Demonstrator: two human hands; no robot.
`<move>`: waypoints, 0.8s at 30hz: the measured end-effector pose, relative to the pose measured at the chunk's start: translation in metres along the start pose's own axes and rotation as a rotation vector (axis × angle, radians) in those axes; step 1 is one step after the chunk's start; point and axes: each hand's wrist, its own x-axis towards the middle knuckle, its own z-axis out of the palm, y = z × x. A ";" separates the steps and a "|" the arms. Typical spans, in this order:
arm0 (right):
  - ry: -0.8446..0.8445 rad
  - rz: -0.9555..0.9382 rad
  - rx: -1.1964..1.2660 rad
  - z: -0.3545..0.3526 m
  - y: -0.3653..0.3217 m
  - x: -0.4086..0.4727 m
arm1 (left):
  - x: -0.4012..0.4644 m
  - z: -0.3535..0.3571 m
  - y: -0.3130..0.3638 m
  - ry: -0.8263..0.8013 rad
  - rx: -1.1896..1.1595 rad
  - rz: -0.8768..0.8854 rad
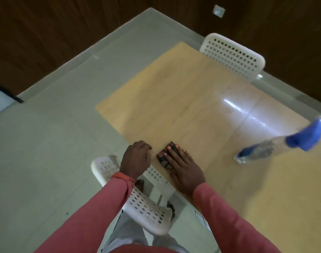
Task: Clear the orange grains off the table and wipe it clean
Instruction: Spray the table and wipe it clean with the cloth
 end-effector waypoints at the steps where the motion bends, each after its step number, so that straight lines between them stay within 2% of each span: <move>1: 0.008 0.049 0.000 0.002 0.001 -0.017 | -0.003 0.004 0.011 -0.014 -0.001 0.024; 10: 0.185 0.503 0.057 0.009 0.021 -0.175 | -0.036 0.058 0.114 -0.152 -0.004 0.329; 19: 0.303 1.152 0.102 0.015 0.057 -0.340 | -0.068 0.109 0.211 -0.310 -0.013 0.714; 24: 0.295 1.275 0.061 0.014 0.071 -0.388 | -0.083 0.119 0.230 -0.338 0.012 0.823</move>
